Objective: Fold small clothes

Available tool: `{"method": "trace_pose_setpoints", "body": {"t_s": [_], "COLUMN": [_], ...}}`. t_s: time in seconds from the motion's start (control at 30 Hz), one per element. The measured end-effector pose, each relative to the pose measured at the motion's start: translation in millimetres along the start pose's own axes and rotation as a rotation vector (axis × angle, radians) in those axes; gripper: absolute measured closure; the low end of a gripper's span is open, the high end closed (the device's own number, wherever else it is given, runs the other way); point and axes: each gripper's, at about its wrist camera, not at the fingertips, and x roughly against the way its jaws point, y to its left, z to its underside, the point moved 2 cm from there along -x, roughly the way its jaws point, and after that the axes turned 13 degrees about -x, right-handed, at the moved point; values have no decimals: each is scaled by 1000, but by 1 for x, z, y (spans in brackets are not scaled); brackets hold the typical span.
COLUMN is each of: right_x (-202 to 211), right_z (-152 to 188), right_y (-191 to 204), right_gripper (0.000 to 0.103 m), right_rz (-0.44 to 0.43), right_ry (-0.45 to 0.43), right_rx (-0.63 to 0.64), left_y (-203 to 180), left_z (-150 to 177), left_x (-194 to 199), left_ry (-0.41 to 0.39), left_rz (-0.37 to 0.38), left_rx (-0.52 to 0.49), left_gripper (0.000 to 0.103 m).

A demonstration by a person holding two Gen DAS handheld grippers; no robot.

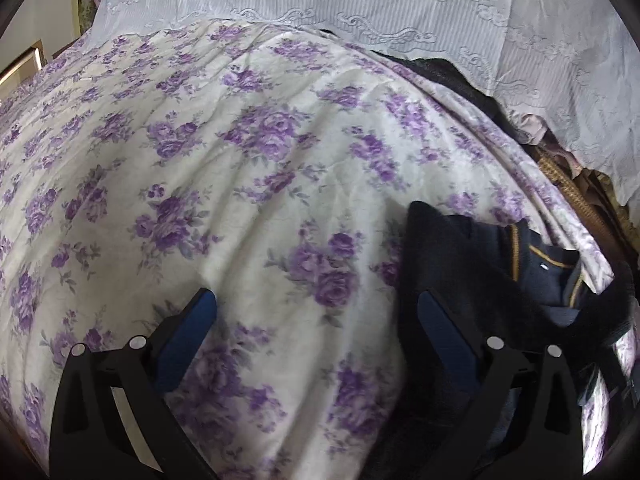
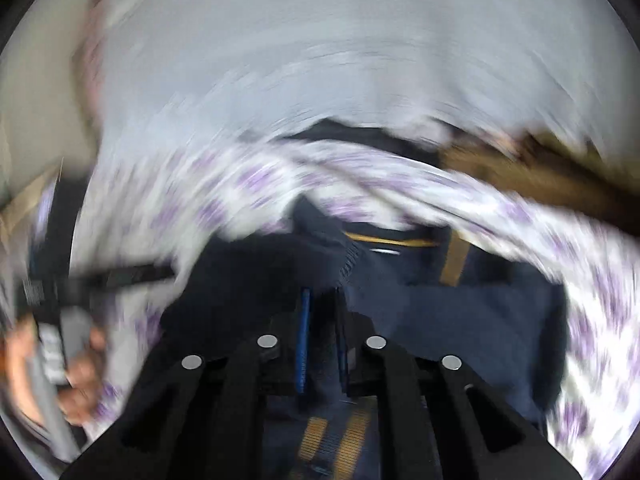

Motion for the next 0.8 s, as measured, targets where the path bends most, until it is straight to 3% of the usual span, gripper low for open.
{"method": "trace_pose_setpoints", "body": {"t_s": [0.1, 0.17, 0.27, 0.37, 0.43, 0.53, 0.67, 0.77, 0.8], "right_x": [18, 10, -3, 6, 33, 44, 29, -6, -17], "right_z": [-8, 3, 35, 41, 32, 20, 10, 21, 31], "right_y": [-74, -110, -144, -168, -171, -156, -118, -103, -108], "right_gripper": [95, 94, 94, 94, 91, 91, 91, 89, 92], "right_rz": [3, 3, -40, -115, -52, -90, -198, -198, -165], "right_ry": [-14, 41, 127, 138, 17, -4, 76, 218, 247], "right_rx": [-235, -321, -448, -618, -614, -558, -465, -421, -435], "left_y": [-13, -25, -42, -44, -39, -40, -64, -90, -96], "left_z": [3, 6, 13, 14, 13, 6, 6, 18, 25], "left_x": [-1, -4, -10, -6, 0, 21, 47, 28, 8], "left_ry": [1, 5, 12, 11, 9, -53, -151, -88, -18], "left_rz": [-33, -85, -208, -238, -227, -135, -26, -23, -59], "left_rx": [-59, -120, -228, -244, -216, -185, -239, -354, -398], "left_gripper": [5, 5, 4, 4, 5, 5, 5, 5, 4]}}
